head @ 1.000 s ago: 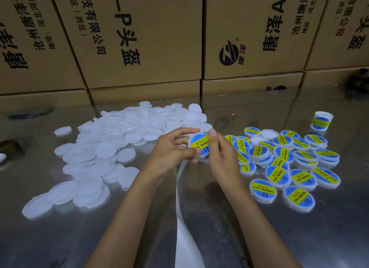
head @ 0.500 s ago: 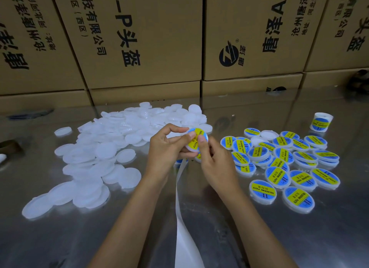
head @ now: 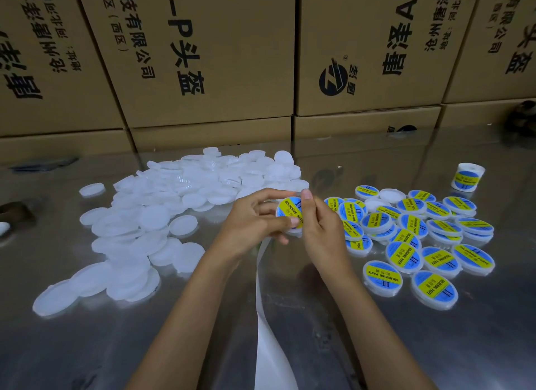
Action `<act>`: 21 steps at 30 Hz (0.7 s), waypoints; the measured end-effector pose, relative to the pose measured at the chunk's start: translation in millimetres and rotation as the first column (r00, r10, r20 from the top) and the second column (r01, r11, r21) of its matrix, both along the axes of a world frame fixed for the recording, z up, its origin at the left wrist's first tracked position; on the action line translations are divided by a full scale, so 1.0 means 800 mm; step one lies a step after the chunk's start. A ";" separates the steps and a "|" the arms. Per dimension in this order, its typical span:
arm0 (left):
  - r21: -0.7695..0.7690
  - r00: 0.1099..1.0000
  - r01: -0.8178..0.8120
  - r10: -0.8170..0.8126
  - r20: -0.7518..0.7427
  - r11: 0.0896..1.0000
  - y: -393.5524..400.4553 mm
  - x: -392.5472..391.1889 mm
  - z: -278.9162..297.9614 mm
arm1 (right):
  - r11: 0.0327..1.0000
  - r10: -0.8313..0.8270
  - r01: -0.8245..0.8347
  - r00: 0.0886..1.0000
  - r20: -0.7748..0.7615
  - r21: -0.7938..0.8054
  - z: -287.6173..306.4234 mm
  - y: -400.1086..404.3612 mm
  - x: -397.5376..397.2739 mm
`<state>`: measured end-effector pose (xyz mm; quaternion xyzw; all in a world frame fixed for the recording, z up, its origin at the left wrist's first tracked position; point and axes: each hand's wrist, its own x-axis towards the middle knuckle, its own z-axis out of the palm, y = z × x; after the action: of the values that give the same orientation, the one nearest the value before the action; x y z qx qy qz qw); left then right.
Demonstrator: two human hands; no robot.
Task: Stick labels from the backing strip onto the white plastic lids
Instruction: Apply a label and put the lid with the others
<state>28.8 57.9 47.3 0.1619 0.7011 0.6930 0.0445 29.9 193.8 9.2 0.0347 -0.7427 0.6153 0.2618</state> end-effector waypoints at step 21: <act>0.178 0.985 -0.169 0.160 0.064 0.969 0.006 0.000 0.004 | 0.996 0.090 -0.090 0.993 0.073 -0.012 -0.002 -0.002 -0.001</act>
<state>28.6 62.5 50.7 0.0896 0.6440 0.7597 -0.0107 28.9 192.4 7.6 0.0445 -0.7470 0.6304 0.2065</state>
